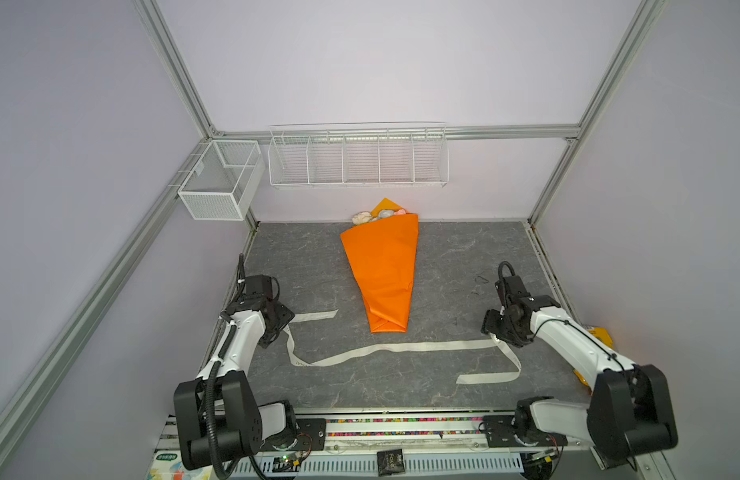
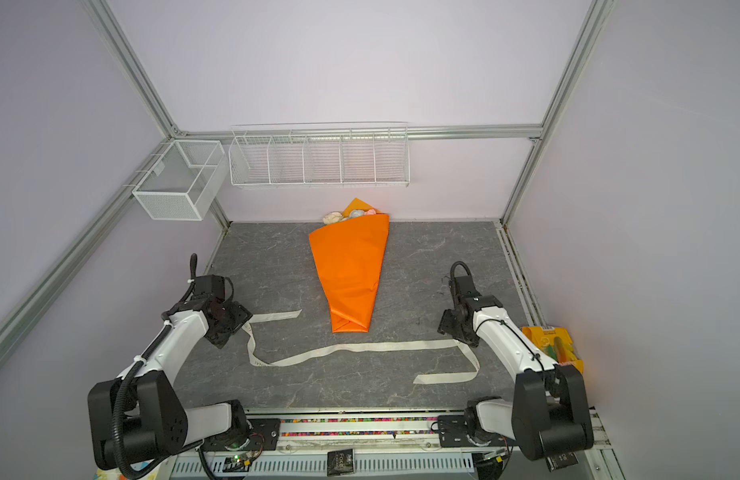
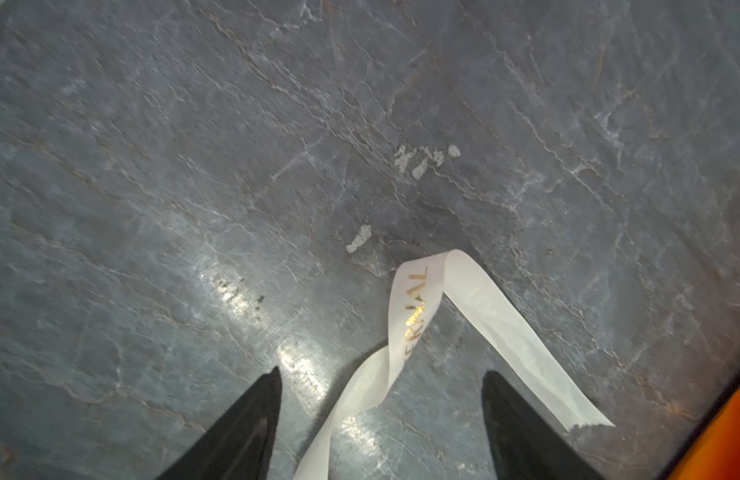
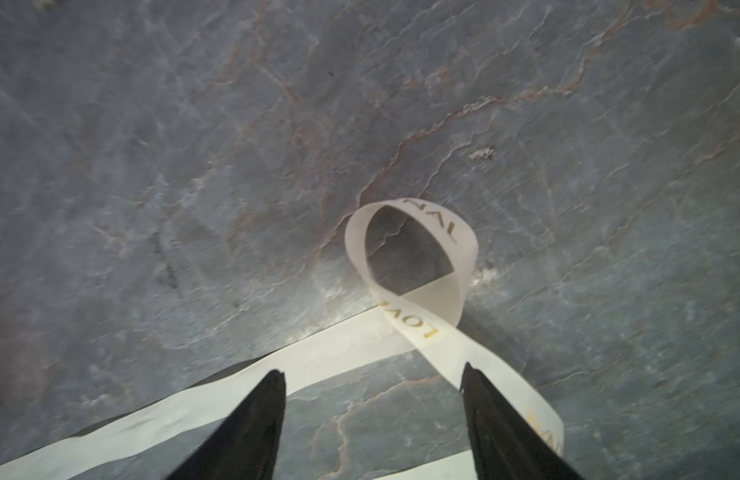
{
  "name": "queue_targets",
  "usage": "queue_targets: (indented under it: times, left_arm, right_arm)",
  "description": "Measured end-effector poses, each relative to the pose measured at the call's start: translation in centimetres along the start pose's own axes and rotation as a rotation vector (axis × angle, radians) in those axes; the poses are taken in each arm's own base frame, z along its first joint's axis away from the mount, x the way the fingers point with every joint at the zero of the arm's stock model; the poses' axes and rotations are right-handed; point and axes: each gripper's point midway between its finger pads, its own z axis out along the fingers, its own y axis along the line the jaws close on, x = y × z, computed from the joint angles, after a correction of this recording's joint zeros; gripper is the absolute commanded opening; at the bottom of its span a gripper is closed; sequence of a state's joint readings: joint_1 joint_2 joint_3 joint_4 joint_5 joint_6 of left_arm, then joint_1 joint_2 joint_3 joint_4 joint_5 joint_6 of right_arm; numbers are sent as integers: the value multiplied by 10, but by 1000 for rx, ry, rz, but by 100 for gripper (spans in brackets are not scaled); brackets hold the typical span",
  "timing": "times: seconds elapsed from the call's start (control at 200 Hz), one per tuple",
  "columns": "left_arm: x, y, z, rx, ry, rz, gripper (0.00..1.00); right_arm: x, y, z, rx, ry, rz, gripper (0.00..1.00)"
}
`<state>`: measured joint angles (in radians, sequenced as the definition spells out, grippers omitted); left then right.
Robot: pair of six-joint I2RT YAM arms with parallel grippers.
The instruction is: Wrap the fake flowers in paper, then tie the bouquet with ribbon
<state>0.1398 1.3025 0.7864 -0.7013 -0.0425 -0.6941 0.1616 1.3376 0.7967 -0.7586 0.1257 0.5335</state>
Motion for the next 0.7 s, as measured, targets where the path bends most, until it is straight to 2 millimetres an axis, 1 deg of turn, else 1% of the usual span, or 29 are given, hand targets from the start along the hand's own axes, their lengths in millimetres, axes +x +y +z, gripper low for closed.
queue_targets:
  times: [0.065,0.16,0.225,0.265,0.355,0.44,0.525,0.58,0.625,0.705]
  left_arm:
    - [3,-2,10,3,33,2,75]
    - [11,-5,27,8,97,16,73]
    - [17,-7,39,11,143,24,71]
    - [21,-7,44,11,165,32,69]
    - [18,-14,47,30,172,33,67]
    - [16,-17,48,42,170,35,61]
    - [14,-20,50,51,171,39,50]
    - [11,-24,52,60,172,32,39]
    - [9,-27,53,75,170,40,27]
    - [8,-31,56,92,168,43,11]
  right_arm:
    - [-3,-1,8,27,27,-43,67]
    - [-10,3,16,36,42,-108,64]
    - [-15,7,21,41,57,-146,60]
    - [-20,9,23,44,62,-164,56]
    - [-27,14,31,53,74,-198,54]
    - [-27,14,38,59,88,-217,49]
    - [-26,13,41,66,100,-230,33]
    - [-25,12,43,70,106,-246,16]
    - [-26,11,43,76,105,-239,12]
    - [-28,11,41,78,96,-242,10]
